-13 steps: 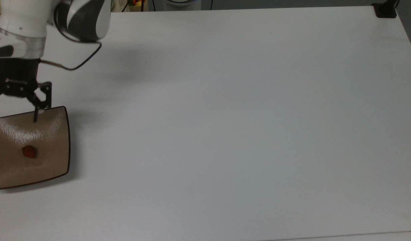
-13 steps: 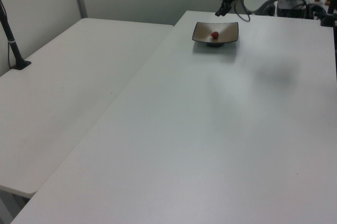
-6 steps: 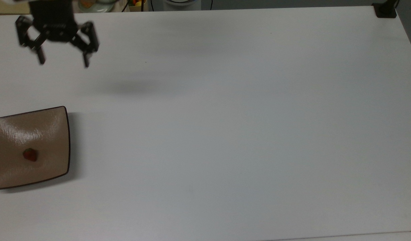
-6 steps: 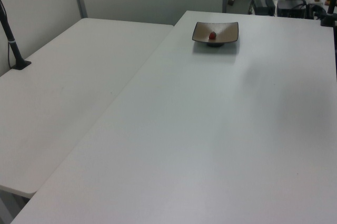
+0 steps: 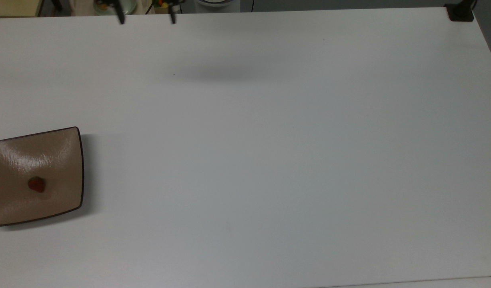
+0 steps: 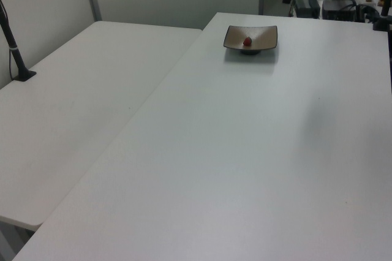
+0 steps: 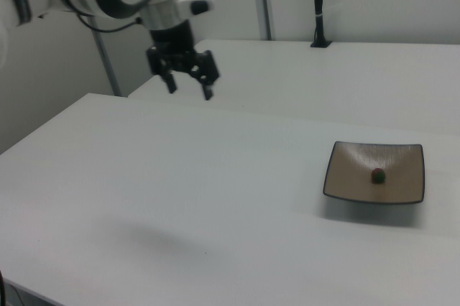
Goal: Strawberries on a ceramic plate
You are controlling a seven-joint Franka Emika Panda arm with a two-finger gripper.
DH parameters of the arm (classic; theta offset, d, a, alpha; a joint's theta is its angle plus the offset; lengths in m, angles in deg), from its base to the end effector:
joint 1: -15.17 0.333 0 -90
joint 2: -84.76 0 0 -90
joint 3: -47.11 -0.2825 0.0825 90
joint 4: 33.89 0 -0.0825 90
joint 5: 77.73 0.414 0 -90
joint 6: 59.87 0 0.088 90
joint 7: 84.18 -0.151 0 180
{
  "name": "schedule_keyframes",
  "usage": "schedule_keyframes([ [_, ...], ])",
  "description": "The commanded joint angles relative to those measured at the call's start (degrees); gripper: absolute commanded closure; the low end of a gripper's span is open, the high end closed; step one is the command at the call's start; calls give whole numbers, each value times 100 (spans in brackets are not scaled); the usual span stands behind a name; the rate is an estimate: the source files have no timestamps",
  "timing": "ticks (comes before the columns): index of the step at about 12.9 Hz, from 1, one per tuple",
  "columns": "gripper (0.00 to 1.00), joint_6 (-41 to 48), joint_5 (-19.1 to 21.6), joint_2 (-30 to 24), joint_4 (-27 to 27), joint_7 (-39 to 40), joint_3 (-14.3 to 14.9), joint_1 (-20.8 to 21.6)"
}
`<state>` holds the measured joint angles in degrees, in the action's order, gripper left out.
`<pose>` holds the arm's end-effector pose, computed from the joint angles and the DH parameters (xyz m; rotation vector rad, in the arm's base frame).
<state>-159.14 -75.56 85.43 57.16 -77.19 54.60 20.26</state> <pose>0.6088 -0.0201 0.5466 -3.1070 -0.1190 -0.2092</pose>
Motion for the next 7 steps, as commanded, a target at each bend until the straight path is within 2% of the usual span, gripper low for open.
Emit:
schedule_keyframes([
  [1, 0, 111, 55, -163, 247, -451, 78, 483],
  [7, 0, 40, 55, -137, 299, -443, 78, 519],
])
